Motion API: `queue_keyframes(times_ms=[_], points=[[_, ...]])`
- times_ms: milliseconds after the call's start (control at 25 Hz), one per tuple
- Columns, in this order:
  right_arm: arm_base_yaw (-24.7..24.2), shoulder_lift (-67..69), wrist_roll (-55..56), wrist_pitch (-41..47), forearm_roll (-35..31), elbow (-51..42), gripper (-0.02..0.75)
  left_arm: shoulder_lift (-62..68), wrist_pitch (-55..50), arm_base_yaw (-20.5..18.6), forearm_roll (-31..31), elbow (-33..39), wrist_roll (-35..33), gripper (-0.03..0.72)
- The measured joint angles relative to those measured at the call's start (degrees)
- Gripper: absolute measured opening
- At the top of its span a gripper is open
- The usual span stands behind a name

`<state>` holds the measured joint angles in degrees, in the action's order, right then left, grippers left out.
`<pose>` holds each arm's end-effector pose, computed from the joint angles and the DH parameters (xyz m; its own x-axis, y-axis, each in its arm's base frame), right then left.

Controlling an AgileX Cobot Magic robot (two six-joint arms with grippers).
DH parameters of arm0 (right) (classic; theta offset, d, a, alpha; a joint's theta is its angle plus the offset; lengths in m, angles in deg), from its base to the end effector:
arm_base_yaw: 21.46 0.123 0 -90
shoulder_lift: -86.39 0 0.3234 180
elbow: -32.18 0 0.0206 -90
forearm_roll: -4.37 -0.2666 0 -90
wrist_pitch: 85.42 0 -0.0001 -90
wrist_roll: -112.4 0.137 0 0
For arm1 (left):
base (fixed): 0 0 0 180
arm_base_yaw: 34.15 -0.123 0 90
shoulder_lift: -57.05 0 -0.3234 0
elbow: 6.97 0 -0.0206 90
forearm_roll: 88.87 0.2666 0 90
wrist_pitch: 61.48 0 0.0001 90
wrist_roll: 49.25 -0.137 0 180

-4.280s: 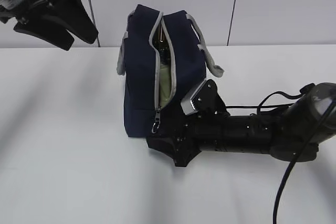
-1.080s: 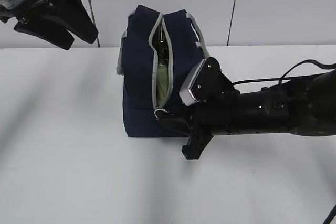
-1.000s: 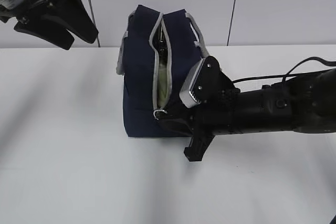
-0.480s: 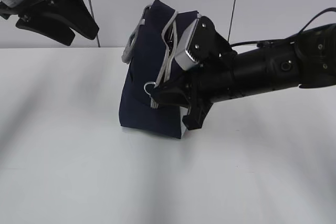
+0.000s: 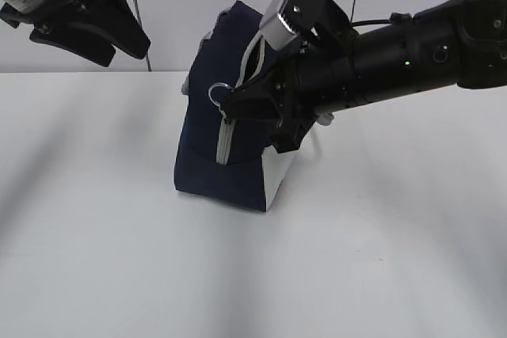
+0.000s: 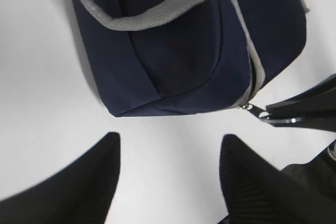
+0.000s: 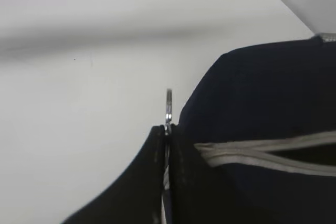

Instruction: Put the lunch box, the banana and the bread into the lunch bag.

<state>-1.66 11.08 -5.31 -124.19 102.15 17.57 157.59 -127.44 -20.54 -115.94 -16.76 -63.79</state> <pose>0.3590 0.2195 0.2609 0.0199 -0.5020 -0.8646 -0.9204 0.3286 -0.2120 0.3562 -0.1448 0.3459 -0.8547 0.2523 -0.4538 0.4322 0.8301 -0.3524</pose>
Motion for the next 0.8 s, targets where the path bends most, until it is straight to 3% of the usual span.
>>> queue_keyframes(times_ms=[400,800], points=[[-4.0,0.0,10.4,-5.1,5.3,6.4,-0.016,2.6,3.4,0.0,-3.2,0.0,-6.0,0.414],[-4.0,0.0,20.8,-5.1,6.6,10.6,-0.016,5.6,5.3,0.0,-7.5,0.0,-13.8,0.414]])
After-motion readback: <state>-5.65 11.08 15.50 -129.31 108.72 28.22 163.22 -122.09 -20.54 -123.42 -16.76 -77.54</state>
